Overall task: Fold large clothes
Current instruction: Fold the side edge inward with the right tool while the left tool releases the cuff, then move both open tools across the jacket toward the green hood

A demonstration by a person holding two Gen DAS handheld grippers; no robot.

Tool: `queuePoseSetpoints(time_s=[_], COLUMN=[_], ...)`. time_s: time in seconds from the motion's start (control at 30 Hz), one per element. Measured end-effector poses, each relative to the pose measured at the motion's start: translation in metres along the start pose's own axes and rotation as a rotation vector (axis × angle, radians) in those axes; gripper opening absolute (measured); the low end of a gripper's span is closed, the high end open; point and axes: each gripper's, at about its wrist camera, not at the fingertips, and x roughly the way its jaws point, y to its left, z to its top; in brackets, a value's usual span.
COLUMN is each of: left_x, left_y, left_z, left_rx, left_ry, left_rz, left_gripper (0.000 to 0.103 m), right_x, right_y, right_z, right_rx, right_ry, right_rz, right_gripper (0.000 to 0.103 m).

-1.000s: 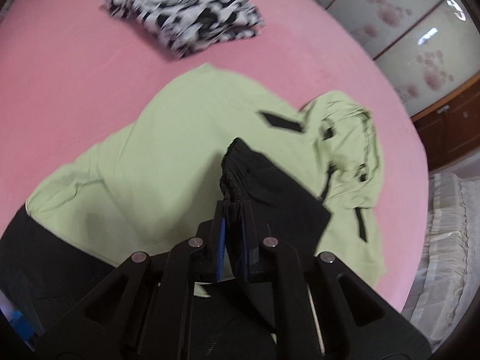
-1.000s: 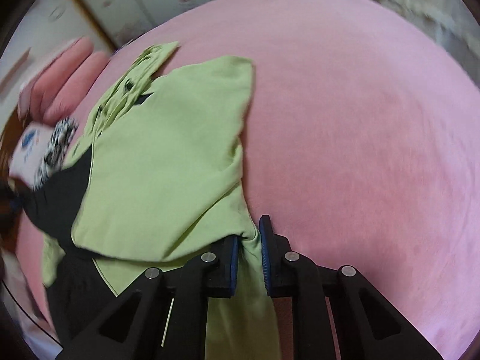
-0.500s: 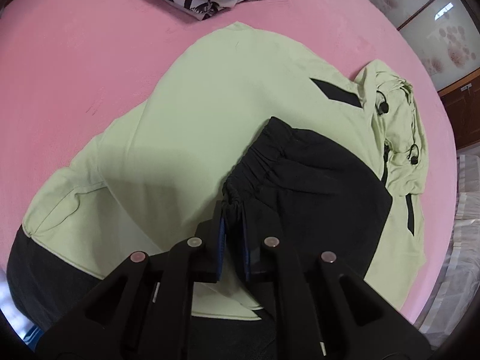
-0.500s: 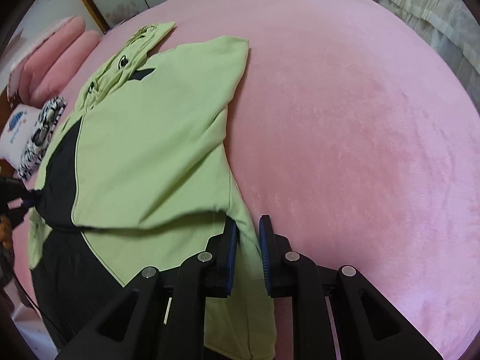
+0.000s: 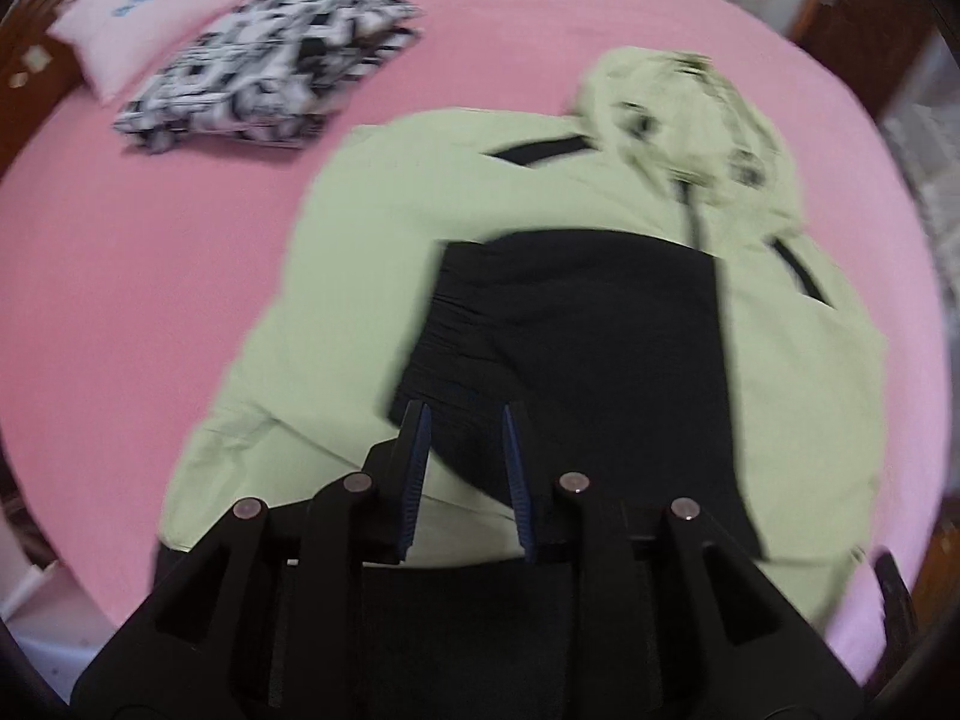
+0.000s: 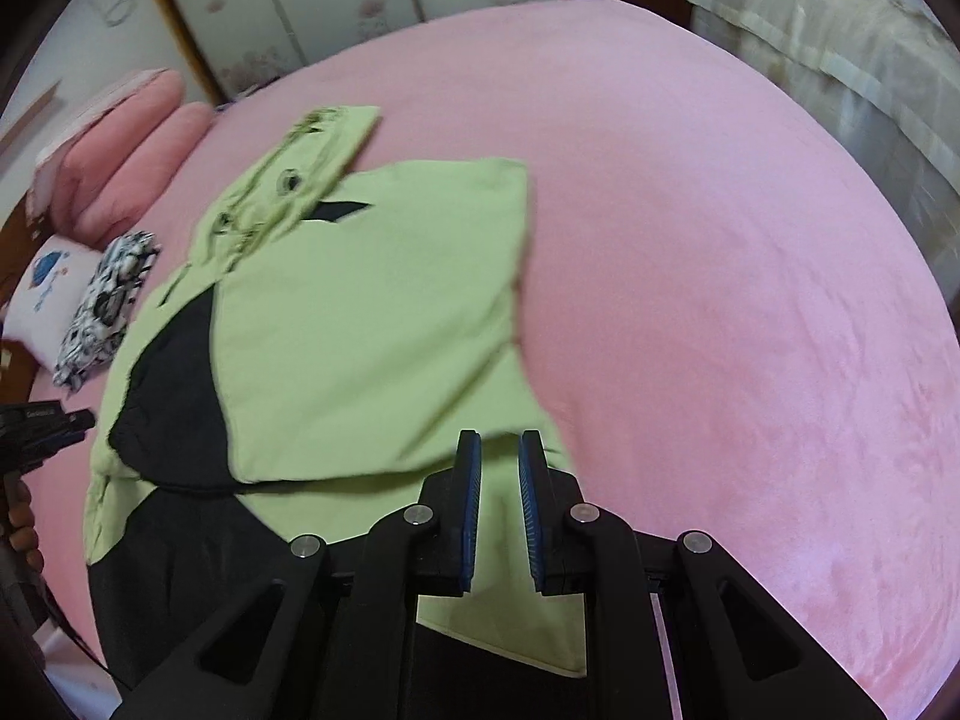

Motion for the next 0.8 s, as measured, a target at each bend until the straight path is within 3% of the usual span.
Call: queuePoseSetpoints(time_s=[0.1, 0.17, 0.23, 0.4, 0.5, 0.6, 0.7, 0.73, 0.77, 0.8], left_x=[0.001, 0.006, 0.016, 0.041, 0.058, 0.062, 0.058, 0.058, 0.06, 0.062], left_y=[-0.026, -0.046, -0.07, -0.099, -0.089, -0.061, -0.035, -0.03, -0.02, -0.011], left_z=[-0.015, -0.025, -0.035, -0.051, -0.052, -0.042, -0.031, -0.029, -0.026, -0.023], left_rx=[0.043, 0.063, 0.077, 0.095, 0.123, 0.102, 0.126, 0.13, 0.14, 0.138], left_ry=[0.05, 0.075, 0.133, 0.218, 0.211, 0.179, 0.12, 0.109, 0.095, 0.094], left_rz=[-0.131, -0.192, -0.255, -0.274, -0.171, -0.104, 0.03, 0.075, 0.169, 0.196], left_gripper=[0.02, 0.006, 0.004, 0.003, 0.003, 0.002, 0.002, 0.002, 0.002, 0.002], right_x=[0.011, 0.022, 0.035, 0.081, 0.087, 0.082, 0.068, 0.064, 0.061, 0.059], right_y=[0.035, 0.057, 0.077, 0.098, 0.093, 0.061, 0.018, -0.001, -0.019, -0.031], right_z=[0.006, 0.007, 0.007, 0.0, 0.002, 0.008, 0.013, 0.014, 0.014, 0.013], right_rx=[-0.056, -0.082, -0.09, -0.025, -0.05, -0.01, 0.034, 0.063, 0.103, 0.133], right_ry=[0.011, 0.033, 0.066, 0.164, 0.156, 0.133, 0.094, 0.085, 0.085, 0.087], right_rz=[0.089, 0.137, 0.183, 0.221, 0.18, 0.112, -0.006, -0.025, -0.039, -0.043], right_gripper=[0.01, 0.008, 0.006, 0.005, 0.002, 0.001, 0.001, 0.001, 0.001, 0.001])
